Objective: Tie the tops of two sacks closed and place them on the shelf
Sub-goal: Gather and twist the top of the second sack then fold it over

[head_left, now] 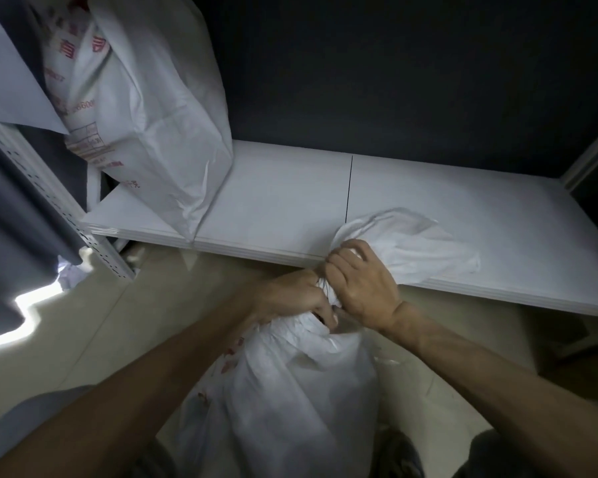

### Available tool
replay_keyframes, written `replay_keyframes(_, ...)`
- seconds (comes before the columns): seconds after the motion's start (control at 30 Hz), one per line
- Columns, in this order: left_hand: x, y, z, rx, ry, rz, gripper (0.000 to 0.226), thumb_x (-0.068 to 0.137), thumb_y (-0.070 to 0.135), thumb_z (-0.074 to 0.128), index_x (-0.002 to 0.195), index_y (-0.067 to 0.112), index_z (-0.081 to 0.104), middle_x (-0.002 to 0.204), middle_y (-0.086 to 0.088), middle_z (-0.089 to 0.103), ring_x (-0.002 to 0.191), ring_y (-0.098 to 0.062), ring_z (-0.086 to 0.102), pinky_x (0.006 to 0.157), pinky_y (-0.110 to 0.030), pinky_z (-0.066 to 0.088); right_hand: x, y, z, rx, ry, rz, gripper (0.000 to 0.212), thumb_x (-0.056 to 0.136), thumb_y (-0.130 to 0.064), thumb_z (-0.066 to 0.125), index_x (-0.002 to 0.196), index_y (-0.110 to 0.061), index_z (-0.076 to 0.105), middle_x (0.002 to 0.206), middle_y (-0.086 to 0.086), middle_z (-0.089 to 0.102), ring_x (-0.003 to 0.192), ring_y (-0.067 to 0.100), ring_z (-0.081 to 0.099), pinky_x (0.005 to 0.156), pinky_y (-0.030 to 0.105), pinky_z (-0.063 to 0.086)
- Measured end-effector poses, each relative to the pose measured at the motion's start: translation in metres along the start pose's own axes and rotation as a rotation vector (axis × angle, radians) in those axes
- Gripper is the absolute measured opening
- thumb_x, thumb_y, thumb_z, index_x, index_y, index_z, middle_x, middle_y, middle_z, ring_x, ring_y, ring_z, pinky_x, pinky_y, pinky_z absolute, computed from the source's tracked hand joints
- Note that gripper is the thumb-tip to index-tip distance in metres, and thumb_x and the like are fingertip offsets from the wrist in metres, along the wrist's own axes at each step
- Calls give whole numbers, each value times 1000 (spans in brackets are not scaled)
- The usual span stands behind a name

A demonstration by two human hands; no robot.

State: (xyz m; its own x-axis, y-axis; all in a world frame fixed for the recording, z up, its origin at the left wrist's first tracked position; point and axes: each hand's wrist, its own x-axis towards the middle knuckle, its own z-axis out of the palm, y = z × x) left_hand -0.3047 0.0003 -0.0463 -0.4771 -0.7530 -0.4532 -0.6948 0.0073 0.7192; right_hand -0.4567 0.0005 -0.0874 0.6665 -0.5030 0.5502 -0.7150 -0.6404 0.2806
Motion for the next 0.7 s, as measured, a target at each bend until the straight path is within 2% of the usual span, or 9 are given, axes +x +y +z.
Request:
replay_keyframes(0.13,-3,-4,0,202,288,23,14,68,27,70,70,21,57,78,1,64,77,-20,65,60,-26,43,28,4,-19,39,-394,70,28,57,-28,42,68,-8,57,60,8,57,55,27,54,67,35,34)
replay_keyframes(0.2,-7,-6,4,273,386,59,19,71,39,63,77,22,59,92,-6,69,91,-29,68,72,-33,51,38,6,-32,119,-627,132,31,52,-26,46,77,-11,57,72,11,64,67,30,59,66,32,32)
replay_keyframes(0.3,-6,-10,15,510,476,75,35,81,27,71,109,9,62,110,-15,67,101,-35,66,80,-38,52,46,8,-40,386,-909,344,17,68,-19,49,83,-16,56,93,11,65,89,30,60,70,28,40)
replay_keyframes(0.37,-3,-13,20,617,544,88,40,83,26,71,117,9,59,110,-16,67,101,-35,66,81,-39,51,51,9,-42,497,-1020,447,13,68,-4,53,74,-15,58,80,7,63,79,26,61,63,27,46)
replay_keyframes(0.5,-3,-12,26,773,597,128,40,89,26,65,124,11,51,110,-14,68,102,-33,67,74,-34,46,56,16,-44,657,-1159,580,26,54,13,55,56,-13,53,56,2,52,54,18,52,49,21,36)
replay_keyframes(0.57,-9,-8,29,828,657,181,39,84,26,71,115,8,56,98,-13,71,89,-30,71,63,-31,44,53,18,-40,720,-1171,613,26,49,14,55,54,-12,57,58,2,52,58,20,53,54,22,36)
replay_keyframes(0.6,-13,-6,28,855,642,189,42,71,25,82,103,7,61,82,-11,72,71,-28,72,53,-28,44,52,18,-38,747,-1175,625,27,46,12,55,59,-11,59,63,4,53,63,22,55,56,23,37)
replay_keyframes(0.67,-12,-8,31,850,649,227,51,37,18,93,78,9,65,53,-4,63,39,-20,61,35,-21,37,51,17,-34,773,-1170,649,42,43,10,55,83,-4,56,78,9,56,74,24,56,57,24,38)
replay_keyframes(0.7,-11,-9,32,832,672,231,53,32,15,92,77,9,65,51,-2,60,36,-19,58,33,-20,35,50,17,-33,774,-1168,657,49,44,9,56,92,-4,51,85,11,57,76,24,55,56,25,39)
